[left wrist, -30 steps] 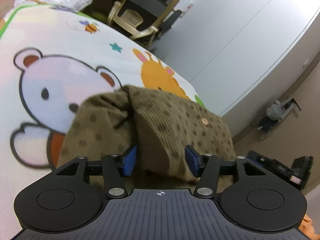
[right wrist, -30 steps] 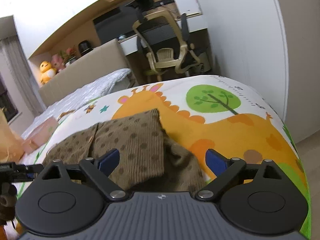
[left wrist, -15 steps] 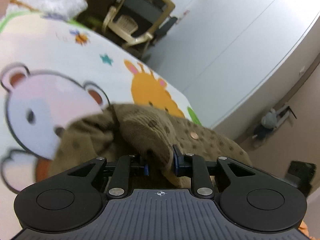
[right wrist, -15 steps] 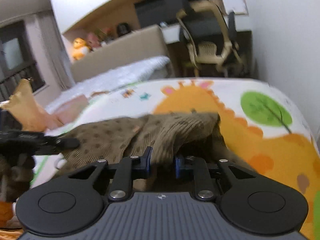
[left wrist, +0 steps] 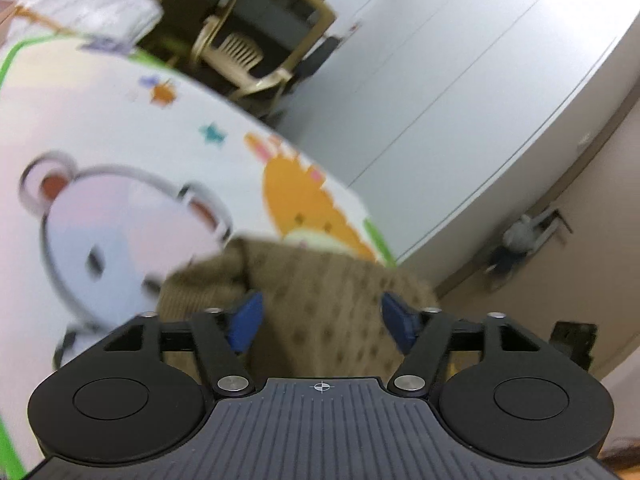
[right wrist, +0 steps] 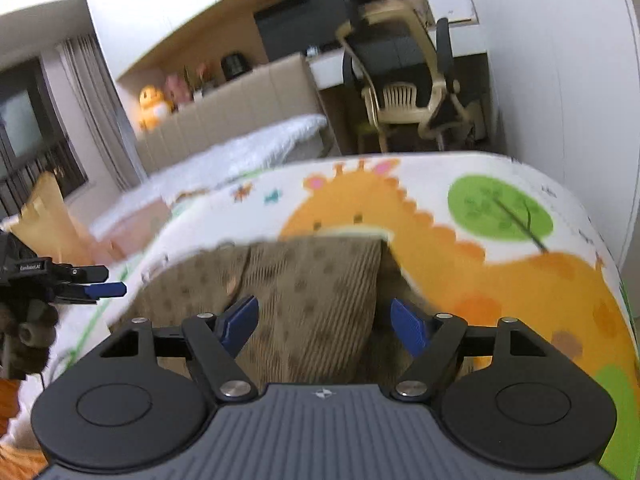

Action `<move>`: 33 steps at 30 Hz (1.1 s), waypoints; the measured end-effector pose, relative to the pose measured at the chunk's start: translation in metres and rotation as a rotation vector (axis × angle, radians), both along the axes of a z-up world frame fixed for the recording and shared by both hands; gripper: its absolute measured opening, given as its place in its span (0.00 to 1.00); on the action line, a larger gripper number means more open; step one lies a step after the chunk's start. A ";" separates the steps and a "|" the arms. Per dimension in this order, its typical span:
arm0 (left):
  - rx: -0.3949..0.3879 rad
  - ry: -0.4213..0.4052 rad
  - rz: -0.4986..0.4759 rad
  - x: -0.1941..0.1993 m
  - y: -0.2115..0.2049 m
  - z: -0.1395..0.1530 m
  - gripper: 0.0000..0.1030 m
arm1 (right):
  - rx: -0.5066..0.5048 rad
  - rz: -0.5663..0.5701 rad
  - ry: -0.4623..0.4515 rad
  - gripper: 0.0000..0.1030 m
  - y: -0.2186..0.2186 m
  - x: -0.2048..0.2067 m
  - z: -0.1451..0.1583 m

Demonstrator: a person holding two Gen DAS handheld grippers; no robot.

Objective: Fold clothes

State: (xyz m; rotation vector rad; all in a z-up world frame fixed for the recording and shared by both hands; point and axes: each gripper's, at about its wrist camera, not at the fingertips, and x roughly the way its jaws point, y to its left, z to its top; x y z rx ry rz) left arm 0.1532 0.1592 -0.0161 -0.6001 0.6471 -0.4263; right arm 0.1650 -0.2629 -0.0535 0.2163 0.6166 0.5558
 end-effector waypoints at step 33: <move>0.143 0.046 0.007 -0.060 -0.019 -0.002 0.47 | -0.132 0.114 0.082 0.29 0.020 -0.082 -0.014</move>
